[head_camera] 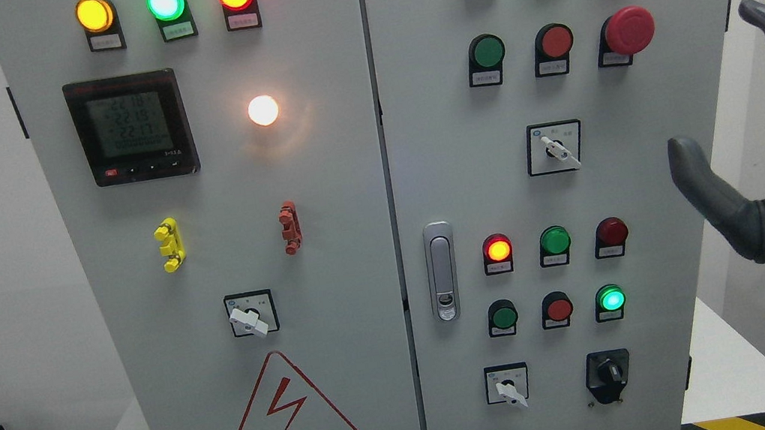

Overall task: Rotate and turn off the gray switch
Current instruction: 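Raise the right hand up toward the cabinet's upper gray rotary switch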

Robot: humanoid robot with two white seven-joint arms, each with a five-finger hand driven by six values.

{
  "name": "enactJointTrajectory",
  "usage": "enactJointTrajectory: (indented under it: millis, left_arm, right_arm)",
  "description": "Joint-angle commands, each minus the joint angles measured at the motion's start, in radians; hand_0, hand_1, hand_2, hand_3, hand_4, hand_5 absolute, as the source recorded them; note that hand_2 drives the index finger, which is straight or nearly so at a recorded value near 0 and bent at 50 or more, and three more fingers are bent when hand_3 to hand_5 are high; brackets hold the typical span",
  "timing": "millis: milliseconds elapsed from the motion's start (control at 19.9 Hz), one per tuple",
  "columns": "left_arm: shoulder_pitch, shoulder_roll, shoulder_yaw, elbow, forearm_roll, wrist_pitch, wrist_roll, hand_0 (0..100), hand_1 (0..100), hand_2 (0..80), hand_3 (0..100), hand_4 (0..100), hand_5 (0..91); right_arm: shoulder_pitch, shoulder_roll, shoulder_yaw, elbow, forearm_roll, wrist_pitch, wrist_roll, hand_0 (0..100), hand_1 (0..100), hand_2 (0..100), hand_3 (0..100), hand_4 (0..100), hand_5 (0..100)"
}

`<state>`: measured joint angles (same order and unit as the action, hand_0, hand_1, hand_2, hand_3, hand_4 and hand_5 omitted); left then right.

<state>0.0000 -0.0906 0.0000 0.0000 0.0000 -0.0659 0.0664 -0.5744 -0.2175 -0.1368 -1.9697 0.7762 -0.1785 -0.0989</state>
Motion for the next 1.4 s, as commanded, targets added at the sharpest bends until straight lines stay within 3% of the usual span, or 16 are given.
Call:
enactJointTrajectory:
  millis: [0,903,1003,1053,1103,1204,1254,1354]
  left_arm:
    - [-0.009,0.0,0.008,-0.026,0.018,0.0,0.0,12,39,0.0,0,0,0.0]
    - [-0.009,0.0,0.009,-0.026,0.02,0.0,0.0,12,39,0.0,0,0,0.0]
    - [-0.009,0.0,0.008,-0.026,0.02,0.0,0.0,12,39,0.0,0,0,0.0]
    - [-0.009,0.0,0.008,-0.026,0.02,0.0,0.0,12,39,0.0,0,0,0.0]
    - [-0.009,0.0,0.008,-0.026,0.02,0.0,0.0,12,39,0.0,0,0,0.0]
    - [-0.009,0.0,0.008,-0.026,0.02,0.0,0.0,12,39,0.0,0,0,0.0]
    - [-0.009,0.0,0.008,-0.026,0.02,0.0,0.0,12,39,0.0,0,0,0.0]
    - [-0.009,0.0,0.008,-0.026,0.018,0.0,0.0,12,39,0.0,0,0,0.0]
  right_arm:
    - [0.004,-0.008,-0.006,0.0,-0.005,-0.002,-0.001,36,30,0,0,0,0]
    - [0.005,0.003,-0.006,0.0,-0.005,-0.001,-0.002,38,27,0,4,0,0]
    - [0.007,0.006,-0.006,0.003,-0.005,-0.002,-0.004,38,27,0,9,10,0]
    - [0.007,0.007,-0.006,0.005,-0.005,-0.001,-0.008,38,27,0,17,21,6]
    - [0.008,0.009,-0.006,0.008,-0.005,-0.001,-0.015,38,27,0,20,24,9]
    - [0.019,0.009,-0.006,0.011,-0.005,-0.001,-0.018,40,30,2,38,41,35]
    - [0.027,0.01,-0.004,0.011,-0.005,-0.001,-0.018,41,30,3,40,42,38]
    - [0.036,0.015,0.003,0.011,-0.005,0.002,-0.019,40,33,6,51,53,54]
